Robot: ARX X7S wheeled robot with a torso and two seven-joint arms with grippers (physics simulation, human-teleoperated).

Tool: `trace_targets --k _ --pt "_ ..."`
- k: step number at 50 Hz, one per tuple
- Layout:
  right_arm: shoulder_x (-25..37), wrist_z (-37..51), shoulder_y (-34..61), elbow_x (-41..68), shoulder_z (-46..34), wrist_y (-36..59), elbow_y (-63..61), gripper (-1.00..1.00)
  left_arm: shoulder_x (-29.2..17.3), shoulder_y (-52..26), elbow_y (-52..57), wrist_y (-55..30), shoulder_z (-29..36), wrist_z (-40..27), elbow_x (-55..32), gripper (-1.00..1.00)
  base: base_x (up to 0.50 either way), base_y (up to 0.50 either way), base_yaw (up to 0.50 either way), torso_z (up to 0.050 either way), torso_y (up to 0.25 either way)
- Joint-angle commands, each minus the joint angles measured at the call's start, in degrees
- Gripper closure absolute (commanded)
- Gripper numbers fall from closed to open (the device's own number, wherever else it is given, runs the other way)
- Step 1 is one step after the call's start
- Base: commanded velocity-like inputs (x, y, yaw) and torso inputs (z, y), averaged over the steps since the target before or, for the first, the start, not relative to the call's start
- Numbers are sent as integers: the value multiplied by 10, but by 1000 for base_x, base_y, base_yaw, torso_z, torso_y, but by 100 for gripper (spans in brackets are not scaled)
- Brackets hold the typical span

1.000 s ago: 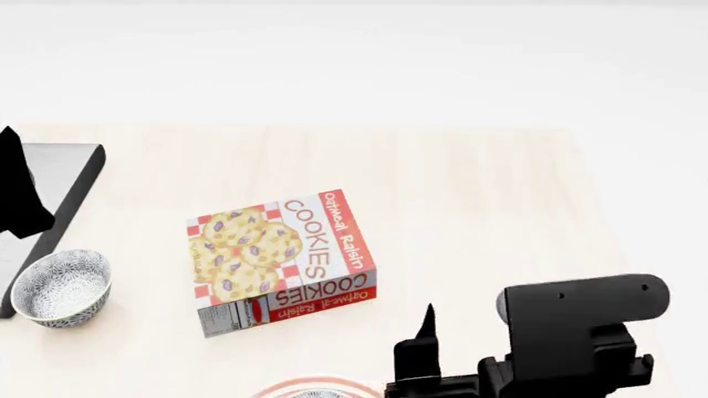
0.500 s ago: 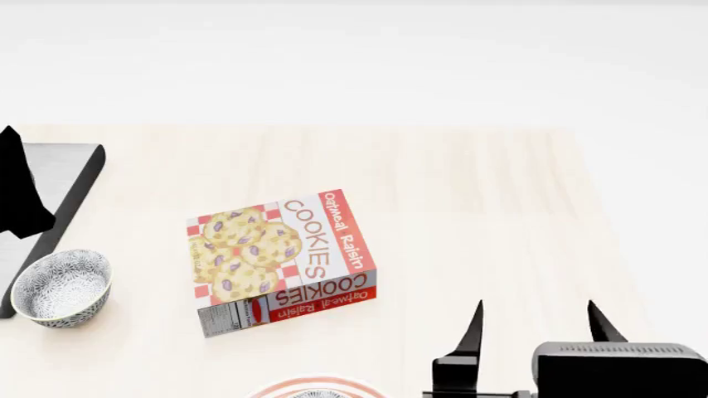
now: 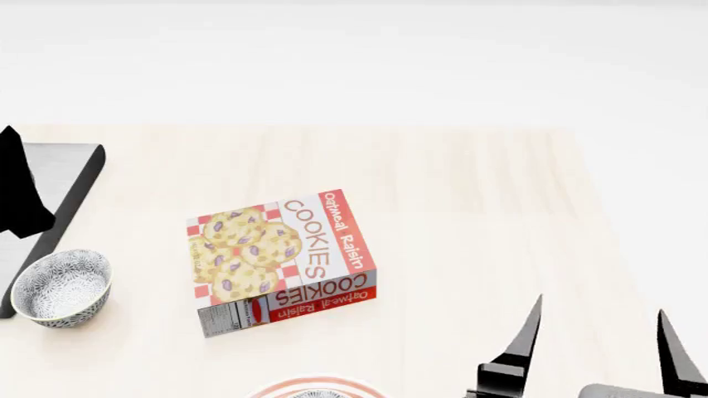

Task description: Pick the akita bowl next to the plate and place it on the plate.

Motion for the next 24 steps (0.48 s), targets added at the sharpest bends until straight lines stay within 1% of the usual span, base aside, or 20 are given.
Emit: trace_targets --k 1,24 --pt "6 31 -22 -20 31 -26 -8 -100 -1 4 -3 7 3 3 4 -100 0 0 0 0 0" --pt "25 54 -39 -7 58 5 -53 -100 -4 1 0 7 5 -5 -6 -100 0 0 0 0 0"
